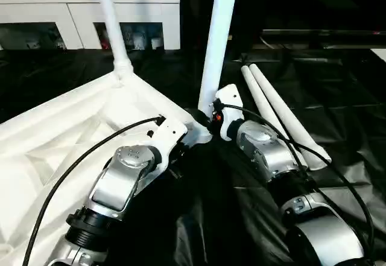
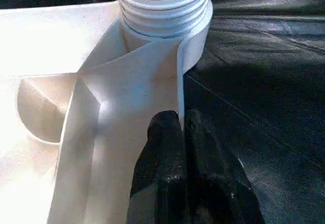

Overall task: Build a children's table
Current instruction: Insert table leg to table base

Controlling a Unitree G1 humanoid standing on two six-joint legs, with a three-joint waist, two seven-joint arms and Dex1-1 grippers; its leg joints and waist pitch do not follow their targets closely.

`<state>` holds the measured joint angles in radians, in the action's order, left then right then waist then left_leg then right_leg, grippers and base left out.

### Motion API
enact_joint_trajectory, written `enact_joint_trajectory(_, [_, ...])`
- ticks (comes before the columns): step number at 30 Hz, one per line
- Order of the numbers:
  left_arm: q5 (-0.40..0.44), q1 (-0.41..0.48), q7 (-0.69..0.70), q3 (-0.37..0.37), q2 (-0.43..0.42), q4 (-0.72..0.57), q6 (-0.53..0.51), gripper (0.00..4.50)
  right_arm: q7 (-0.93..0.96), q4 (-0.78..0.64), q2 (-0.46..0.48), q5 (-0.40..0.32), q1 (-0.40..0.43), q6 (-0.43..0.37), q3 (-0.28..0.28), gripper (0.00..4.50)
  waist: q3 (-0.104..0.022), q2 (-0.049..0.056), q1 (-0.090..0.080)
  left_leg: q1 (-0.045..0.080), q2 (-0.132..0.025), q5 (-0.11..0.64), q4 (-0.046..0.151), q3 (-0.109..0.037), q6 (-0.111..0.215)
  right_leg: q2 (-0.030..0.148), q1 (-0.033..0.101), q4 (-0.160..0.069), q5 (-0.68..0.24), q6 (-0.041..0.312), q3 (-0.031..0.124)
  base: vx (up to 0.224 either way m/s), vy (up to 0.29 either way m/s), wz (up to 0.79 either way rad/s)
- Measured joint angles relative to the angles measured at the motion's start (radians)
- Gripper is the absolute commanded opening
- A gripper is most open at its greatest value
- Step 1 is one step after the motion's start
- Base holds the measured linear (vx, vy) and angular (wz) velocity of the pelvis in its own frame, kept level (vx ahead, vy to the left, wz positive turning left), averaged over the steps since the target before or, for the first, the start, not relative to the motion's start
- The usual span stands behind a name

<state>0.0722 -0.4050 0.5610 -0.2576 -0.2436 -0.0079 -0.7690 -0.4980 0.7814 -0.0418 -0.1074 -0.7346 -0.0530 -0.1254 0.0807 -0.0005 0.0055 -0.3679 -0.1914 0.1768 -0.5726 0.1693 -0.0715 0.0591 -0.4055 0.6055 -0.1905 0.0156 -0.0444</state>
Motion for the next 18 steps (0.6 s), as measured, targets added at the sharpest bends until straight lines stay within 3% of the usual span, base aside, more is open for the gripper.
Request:
enact_joint_trajectory(4, [0.000,0.000,0.000,-0.001,-0.004,-0.005,-0.003,0.00,0.002,0.024,0.009,0.002,-0.010,0.021,0.002,1.89,0.000,0.001,-0.001,0.000,0.000,0.000,0.003,0.000,0.000,-0.001,0.000,-0.001,0.000,0.000,0.000,0.000,0.000,0.00])
enact_joint_trajectory(7, [-0.001,0.000,0.006,-0.006,-0.015,-0.008,-0.002,0.00,-0.004,0.034,0.017,-0.003,-0.013,0.021,0.018,2.62,0.001,0.001,-0.001,0.001,0.000,0.000,0.004,0.000,0.000,-0.001,0.000,-0.002,0.000,0.000,-0.001,0.000,0.000,0.00])
enact_joint_trajectory(10, [-0.004,0.000,0.019,-0.014,-0.025,-0.015,0.004,0.00,-0.012,0.055,0.017,-0.010,-0.006,0.019,0.028,2.72,0.002,0.004,0.002,-0.001,0.000,0.000,0.004,0.000,0.000,-0.001,-0.001,-0.004,0.000,0.000,-0.001,0.000,0.000,0.00])
enact_joint_trajectory(13, [-0.017,0.000,0.048,-0.020,-0.049,-0.020,0.021,0.00,-0.043,0.047,0.008,-0.019,-0.006,0.015,0.039,3.11,0.003,0.005,0.005,-0.002,0.000,0.000,0.005,0.001,0.000,-0.001,-0.001,-0.006,0.000,0.000,-0.001,0.000,0.000,0.00])
enact_joint_trajectory(18, [-0.038,0.000,0.107,-0.033,-0.084,-0.028,0.064,0.00,-0.102,0.005,-0.035,-0.013,0.040,-0.022,0.016,3.60,0.009,0.014,0.031,-0.007,0.000,-0.002,0.005,0.001,0.004,-0.001,-0.005,-0.007,0.000,0.001,-0.002,0.000,0.000,0.00])
